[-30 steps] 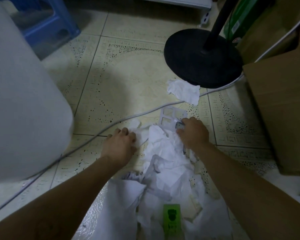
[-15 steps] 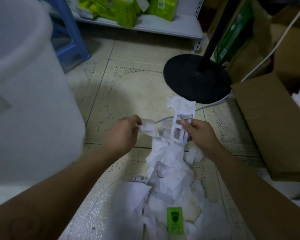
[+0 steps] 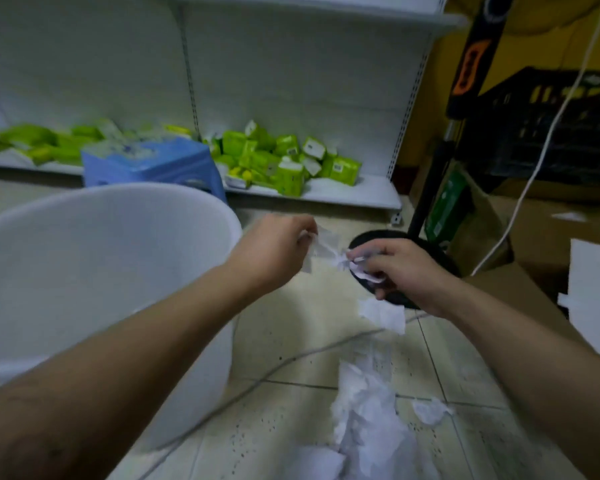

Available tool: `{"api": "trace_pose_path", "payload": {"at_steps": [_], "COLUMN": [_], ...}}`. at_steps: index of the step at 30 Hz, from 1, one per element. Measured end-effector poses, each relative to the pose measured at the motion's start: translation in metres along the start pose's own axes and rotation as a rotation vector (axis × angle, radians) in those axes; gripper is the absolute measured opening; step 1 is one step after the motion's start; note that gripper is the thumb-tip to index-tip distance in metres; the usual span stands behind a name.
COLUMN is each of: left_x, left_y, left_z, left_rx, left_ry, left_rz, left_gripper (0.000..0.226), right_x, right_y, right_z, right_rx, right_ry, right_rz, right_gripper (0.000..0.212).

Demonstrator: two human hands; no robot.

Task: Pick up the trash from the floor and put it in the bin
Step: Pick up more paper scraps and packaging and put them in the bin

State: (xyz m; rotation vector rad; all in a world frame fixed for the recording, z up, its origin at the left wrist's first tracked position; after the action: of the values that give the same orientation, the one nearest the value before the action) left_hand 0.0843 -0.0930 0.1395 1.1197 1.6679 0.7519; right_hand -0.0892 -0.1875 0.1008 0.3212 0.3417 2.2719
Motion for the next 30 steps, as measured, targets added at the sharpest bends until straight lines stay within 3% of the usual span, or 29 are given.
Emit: {"api": "trace_pose_path", "payload": {"at_steps": [1, 3, 6, 7, 9, 13, 14, 16, 18, 23, 30], "left_x": [-0.004, -0.003, 0.016, 0.027, 0.043, 0.07, 0.074, 0.082, 0.088, 0.076, 0.027], "left_y": [0.017, 0.05, 0.088, 0.1, 0.111, 0.129, 0.13, 0.125, 0.116, 0.11, 0.051], "left_z": [0.01, 0.035, 0.081, 0.1, 0.129, 0.176, 0.183, 0.194, 0.195, 0.166, 0.052], "left_rx": [-0.059, -0.14, -0.151, -0.162, -0.175, -0.174, -0.2, -0.245, -0.267, -0.244, -0.174], "left_ry": [0.016, 0.079, 0.194, 0.235, 0.306, 0.434, 0.453, 0.46, 0.417, 0.273, -0.038], "left_rz": [0.015, 0.025, 0.004, 0.005, 0.036, 0.028, 0.061, 0.16, 0.241, 0.154, 0.203], "left_gripper": [0.022, 0.021, 0.017, 0.016, 0.003, 0.016, 0.016, 0.018, 0.028, 0.04, 0.062], "right_x": [-0.003, -0.012, -0.025, -0.031, -0.039, -0.055, -0.06, -0.067, -0.071, -0.064, -0.042], "right_y": [-0.008, -0.025, -0.063, -0.083, -0.116, -0.182, -0.195, -0.214, -0.215, -0.161, -0.062], "right_z": [0.02, 0.055, 0.094, 0.106, 0.122, 0.137, 0.134, 0.12, 0.112, 0.117, 0.063], "right_rx": [-0.002, 0.016, 0.164, 0.233, 0.27, 0.158, 0.261, 0.818, 1.1, 1.074, 1.156], "right_ry": [0.022, 0.014, 0.086, 0.128, 0.213, 0.266, 0.255, 0.199, 0.154, 0.284, 0.048], "right_rz": [0.063, 0.126, 0.158, 0.171, 0.156, 0.06, 0.074, 0.154, 0.193, 0.043, 0.054], "right_gripper": [0.018, 0.04, 0.022, 0.028, 0.051, 0.05, 0.049, 0.056, 0.064, 0.063, 0.074]}}
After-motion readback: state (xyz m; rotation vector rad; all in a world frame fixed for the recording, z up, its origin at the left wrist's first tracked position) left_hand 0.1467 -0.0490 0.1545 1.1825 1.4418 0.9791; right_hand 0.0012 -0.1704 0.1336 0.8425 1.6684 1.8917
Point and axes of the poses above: each hand's wrist, its own x-axis away from the middle knuckle, its own y-axis out of the back of the hand, z = x × y, the point moved 4 cm from there along -x, towards the middle knuckle, and after that the axes turned 4 degrees about z, right-handed, at the moved point
